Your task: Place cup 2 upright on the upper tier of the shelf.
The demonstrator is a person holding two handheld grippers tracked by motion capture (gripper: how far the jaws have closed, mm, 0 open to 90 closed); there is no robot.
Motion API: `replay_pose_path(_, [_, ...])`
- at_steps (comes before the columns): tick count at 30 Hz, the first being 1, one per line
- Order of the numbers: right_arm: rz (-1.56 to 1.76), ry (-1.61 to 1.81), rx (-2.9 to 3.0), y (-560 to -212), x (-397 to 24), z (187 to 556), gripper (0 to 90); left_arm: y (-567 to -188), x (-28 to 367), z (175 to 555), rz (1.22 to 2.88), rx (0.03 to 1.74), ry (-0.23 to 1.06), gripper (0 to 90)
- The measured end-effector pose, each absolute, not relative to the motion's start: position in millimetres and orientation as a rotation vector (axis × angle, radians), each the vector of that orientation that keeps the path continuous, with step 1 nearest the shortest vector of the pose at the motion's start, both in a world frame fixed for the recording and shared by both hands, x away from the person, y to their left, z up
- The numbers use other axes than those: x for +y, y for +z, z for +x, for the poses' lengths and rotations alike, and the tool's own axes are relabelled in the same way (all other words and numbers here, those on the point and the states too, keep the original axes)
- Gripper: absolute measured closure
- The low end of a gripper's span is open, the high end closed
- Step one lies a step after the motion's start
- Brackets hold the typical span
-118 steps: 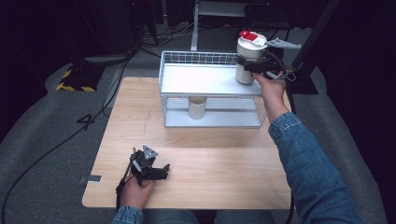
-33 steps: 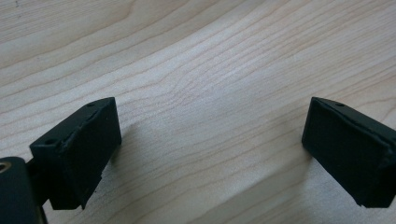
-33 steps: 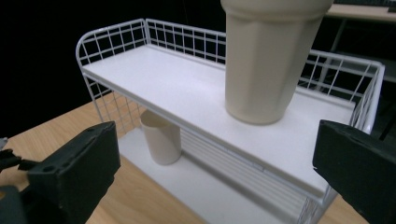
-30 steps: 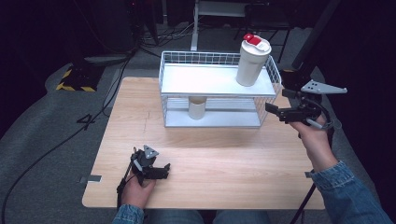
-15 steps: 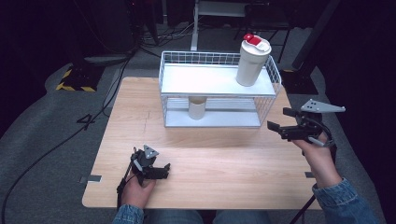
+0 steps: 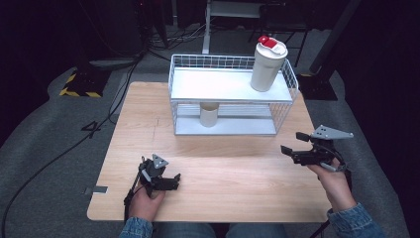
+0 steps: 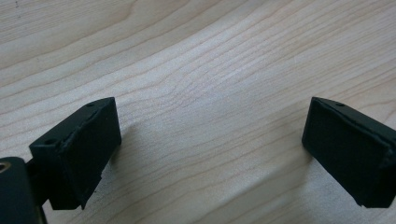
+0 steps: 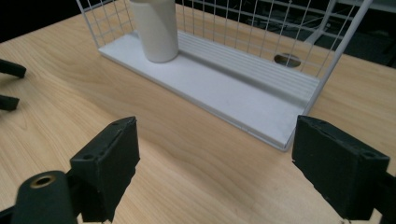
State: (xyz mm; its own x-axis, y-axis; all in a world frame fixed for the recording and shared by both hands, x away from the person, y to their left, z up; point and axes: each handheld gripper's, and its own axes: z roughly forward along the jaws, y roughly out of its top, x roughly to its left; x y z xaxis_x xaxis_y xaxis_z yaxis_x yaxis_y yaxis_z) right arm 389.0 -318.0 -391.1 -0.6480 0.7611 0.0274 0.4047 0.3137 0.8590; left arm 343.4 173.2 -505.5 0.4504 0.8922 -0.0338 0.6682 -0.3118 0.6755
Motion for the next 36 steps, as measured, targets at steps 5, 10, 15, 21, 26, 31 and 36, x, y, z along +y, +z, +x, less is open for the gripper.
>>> replay_pose_path(5, [1.101, 1.239, 2.219, -410, -321, 386, 15.4, -505, 173, 343, 2.081, 1.299, 0.466, 5.1])
replay_pose_path(10, [1.120, 1.208, 2.236, -426, -322, 384, 15.4, -505, 173, 343, 2.081, 1.299, 0.466, 5.1])
replay_pose_path(15, [1.141, 1.187, 2.241, -439, -322, 381, 15.4, -505, 173, 343, 2.080, 1.299, 0.465, 5.1])
replay_pose_path(21, [1.166, 1.191, 2.252, -461, -320, 376, 15.3, -505, 173, 343, 2.081, 1.300, 0.466, 5.1])
replay_pose_path(26, [1.157, 1.166, 2.228, -476, -319, 372, 15.3, -505, 173, 343, 2.081, 1.299, 0.466, 5.1])
replay_pose_path(31, [1.171, 1.141, 2.219, -489, -318, 371, 15.3, -505, 173, 343, 2.080, 1.299, 0.465, 5.1])
replay_pose_path(36, [1.160, 1.076, 2.238, -497, -315, 372, 15.1, -505, 173, 343, 2.081, 1.299, 0.465, 5.1])
